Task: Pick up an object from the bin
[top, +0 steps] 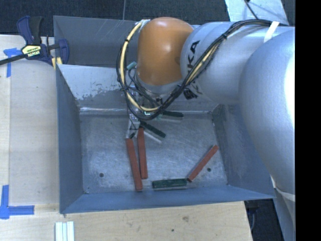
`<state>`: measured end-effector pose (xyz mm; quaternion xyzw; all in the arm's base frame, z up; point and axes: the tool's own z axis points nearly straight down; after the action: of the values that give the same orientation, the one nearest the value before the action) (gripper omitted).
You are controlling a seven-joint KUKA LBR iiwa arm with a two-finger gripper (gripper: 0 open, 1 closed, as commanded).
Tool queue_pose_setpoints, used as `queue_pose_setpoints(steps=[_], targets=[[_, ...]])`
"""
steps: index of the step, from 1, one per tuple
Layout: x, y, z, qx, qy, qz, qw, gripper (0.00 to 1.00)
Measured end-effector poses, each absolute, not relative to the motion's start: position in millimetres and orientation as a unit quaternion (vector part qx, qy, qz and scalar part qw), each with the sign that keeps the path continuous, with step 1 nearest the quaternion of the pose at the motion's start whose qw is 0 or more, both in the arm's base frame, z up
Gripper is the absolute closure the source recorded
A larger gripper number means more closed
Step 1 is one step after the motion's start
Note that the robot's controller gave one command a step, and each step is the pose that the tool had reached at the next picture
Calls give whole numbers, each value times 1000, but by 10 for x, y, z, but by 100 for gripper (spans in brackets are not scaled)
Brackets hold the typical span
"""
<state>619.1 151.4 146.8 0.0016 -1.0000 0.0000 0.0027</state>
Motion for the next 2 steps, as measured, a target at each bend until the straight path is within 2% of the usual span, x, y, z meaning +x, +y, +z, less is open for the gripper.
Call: queue_pose_setpoints(steps=[1, 2], targets=[[5815, 1049, 715, 101, -995, 0, 1, 0], [5937, 394, 705, 127, -992, 1, -3, 0]])
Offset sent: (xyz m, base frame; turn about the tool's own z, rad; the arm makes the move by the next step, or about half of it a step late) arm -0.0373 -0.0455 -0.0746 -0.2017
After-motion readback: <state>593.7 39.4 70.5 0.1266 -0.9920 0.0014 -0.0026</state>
